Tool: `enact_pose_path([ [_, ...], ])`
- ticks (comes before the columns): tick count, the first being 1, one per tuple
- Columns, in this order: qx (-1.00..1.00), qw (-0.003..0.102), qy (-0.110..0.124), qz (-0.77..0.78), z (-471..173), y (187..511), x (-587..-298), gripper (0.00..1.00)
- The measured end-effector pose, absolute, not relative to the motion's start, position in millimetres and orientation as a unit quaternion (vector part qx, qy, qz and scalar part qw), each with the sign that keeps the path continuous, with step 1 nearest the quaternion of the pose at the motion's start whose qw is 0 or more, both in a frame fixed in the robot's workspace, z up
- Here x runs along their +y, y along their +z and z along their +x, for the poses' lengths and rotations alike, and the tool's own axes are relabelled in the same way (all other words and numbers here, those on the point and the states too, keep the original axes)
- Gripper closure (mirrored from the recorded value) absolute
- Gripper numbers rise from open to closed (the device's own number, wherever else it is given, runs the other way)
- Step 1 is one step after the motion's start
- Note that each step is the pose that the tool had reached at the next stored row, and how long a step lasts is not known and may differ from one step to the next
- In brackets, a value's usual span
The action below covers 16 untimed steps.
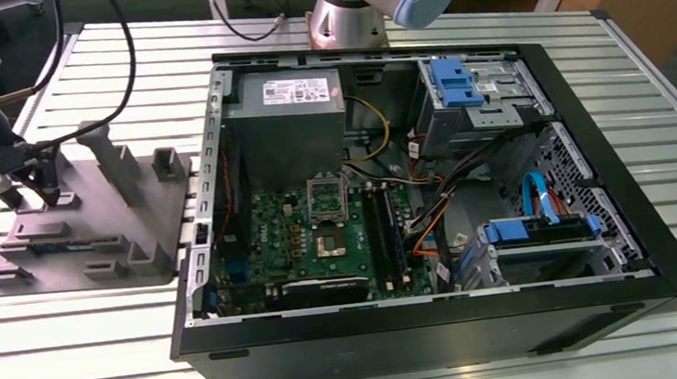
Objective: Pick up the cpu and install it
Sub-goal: 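Pick up the cpu and move it towards the insertion slot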
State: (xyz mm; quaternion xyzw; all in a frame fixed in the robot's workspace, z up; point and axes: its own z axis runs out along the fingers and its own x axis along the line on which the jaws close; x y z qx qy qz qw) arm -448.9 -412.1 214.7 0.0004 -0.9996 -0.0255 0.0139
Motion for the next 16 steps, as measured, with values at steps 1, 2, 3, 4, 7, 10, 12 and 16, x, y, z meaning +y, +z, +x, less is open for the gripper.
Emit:
enact_pose_path([
  [1, -1.0, 0.014, -0.025, 0.0, -448.9, 215.8, -412.0, 0.53],
  [2, -1.0, 0.014, -0.025, 0.0, -448.9, 215.8, -412.0, 0.53],
  [3, -1.0, 0.014, -0.025, 0.0, -448.9, 215.8, -412.1, 0.53],
  [4, -1.0, 0.014, -0.025, 0.0, -448.9, 215.9, -412.1, 0.53],
  [7, -1.0, 0.014, -0.025, 0.0, -448.9, 216.4, -412.0, 0.53],
  [10, -1.0, 0.014, -0.025, 0.0, -449.0, 216.8, -412.0, 0.53],
  [12, -1.0, 0.014, -0.025, 0.0, -448.9, 217.2, -412.0, 0.53],
  [16, -1.0, 0.014, -0.025, 0.0, -448.9, 218.3, -412.1, 0.53],
])
